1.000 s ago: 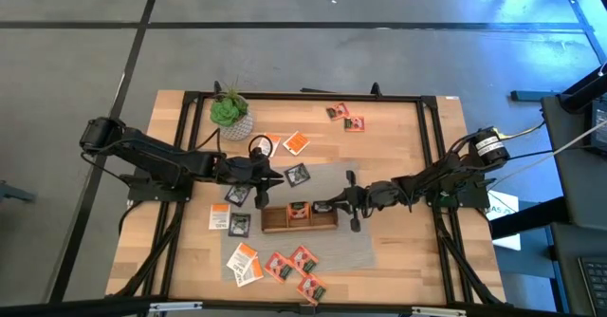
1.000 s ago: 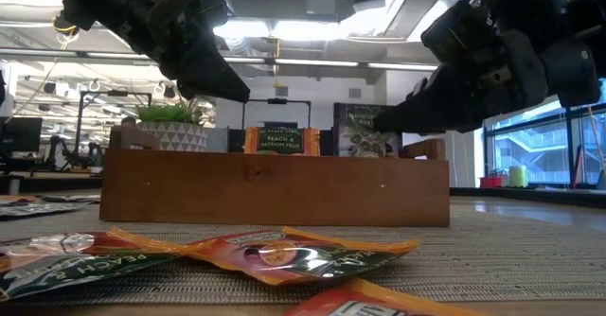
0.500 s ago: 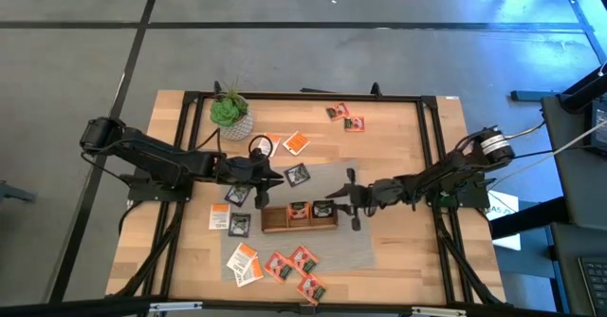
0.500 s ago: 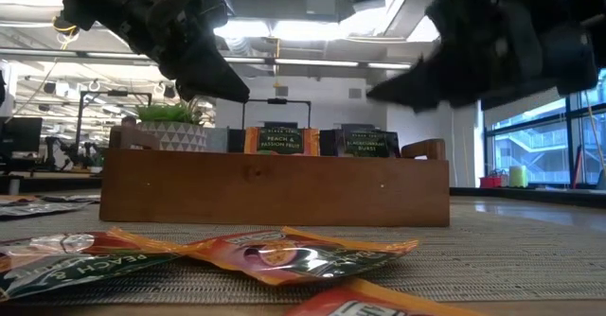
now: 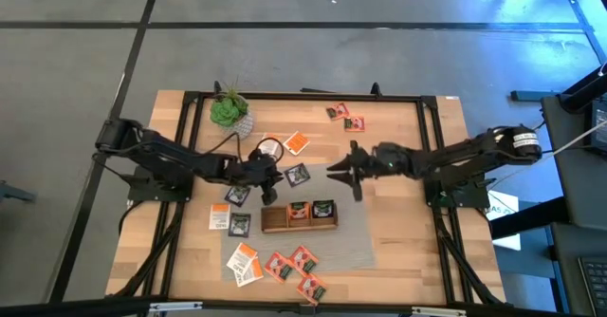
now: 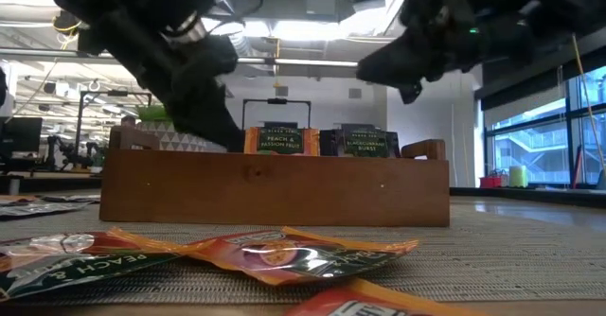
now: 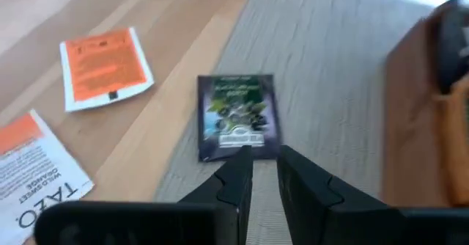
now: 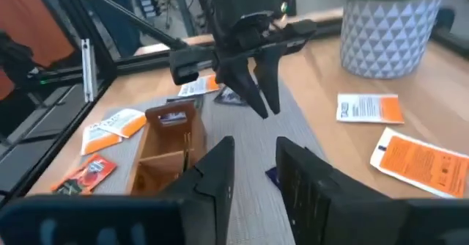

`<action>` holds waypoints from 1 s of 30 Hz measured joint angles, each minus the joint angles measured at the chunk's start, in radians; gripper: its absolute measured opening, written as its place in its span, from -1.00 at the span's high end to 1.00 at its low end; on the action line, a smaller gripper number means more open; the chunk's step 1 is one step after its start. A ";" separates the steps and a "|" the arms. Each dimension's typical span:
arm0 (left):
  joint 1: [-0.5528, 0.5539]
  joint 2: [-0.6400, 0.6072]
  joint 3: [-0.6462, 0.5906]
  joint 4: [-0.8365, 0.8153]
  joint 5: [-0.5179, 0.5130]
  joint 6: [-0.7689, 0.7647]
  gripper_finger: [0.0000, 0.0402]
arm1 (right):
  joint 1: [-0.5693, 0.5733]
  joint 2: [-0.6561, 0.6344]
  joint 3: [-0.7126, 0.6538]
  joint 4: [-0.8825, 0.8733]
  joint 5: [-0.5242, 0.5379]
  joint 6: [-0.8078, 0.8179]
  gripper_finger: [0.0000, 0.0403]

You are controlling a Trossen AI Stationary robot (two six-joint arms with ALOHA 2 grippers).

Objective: Pick & Place Tea
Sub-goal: Put the purple tea bag into the right section of the wooden organizer

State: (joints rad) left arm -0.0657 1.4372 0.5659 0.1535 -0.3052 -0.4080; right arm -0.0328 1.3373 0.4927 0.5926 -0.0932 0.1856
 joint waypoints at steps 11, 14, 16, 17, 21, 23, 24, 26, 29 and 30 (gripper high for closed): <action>0.089 0.127 0.000 0.018 0.037 0.010 0.70 | -0.138 0.128 0.274 -0.337 -0.042 0.073 0.03; 0.102 0.160 0.000 0.069 0.049 0.011 0.70 | -0.179 0.180 0.332 -0.459 -0.042 0.159 -0.08; 0.113 0.183 0.000 0.120 0.079 0.022 0.70 | -0.199 0.225 0.363 -0.500 -0.043 0.209 -0.12; 0.118 0.195 0.000 0.140 0.100 0.030 0.70 | -0.209 0.247 0.374 -0.514 -0.051 0.233 -0.13; 0.135 0.242 0.000 0.202 0.165 0.045 0.70 | -0.234 0.350 0.415 -0.519 -0.162 0.230 -0.13; 0.142 0.259 0.000 0.213 0.176 0.042 0.70 | -0.239 0.402 0.440 -0.510 -0.204 0.236 -0.13; 0.143 0.267 0.000 0.222 0.175 0.035 0.70 | -0.239 0.425 0.452 -0.511 -0.220 0.239 -0.13; 0.148 0.275 0.003 0.228 0.177 0.032 0.70 | -0.239 0.469 0.480 -0.508 -0.239 0.257 -0.14; 0.151 0.282 0.003 0.231 0.177 0.029 0.70 | -0.239 0.528 0.515 -0.509 -0.255 0.284 -0.14; 0.152 0.281 0.002 0.231 0.181 0.029 0.70 | -0.239 0.543 0.524 -0.518 -0.259 0.285 -0.14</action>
State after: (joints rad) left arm 0.0867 1.7187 0.5683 0.3844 -0.1243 -0.3793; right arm -0.2722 1.8805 1.0172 0.0747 -0.3518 0.4709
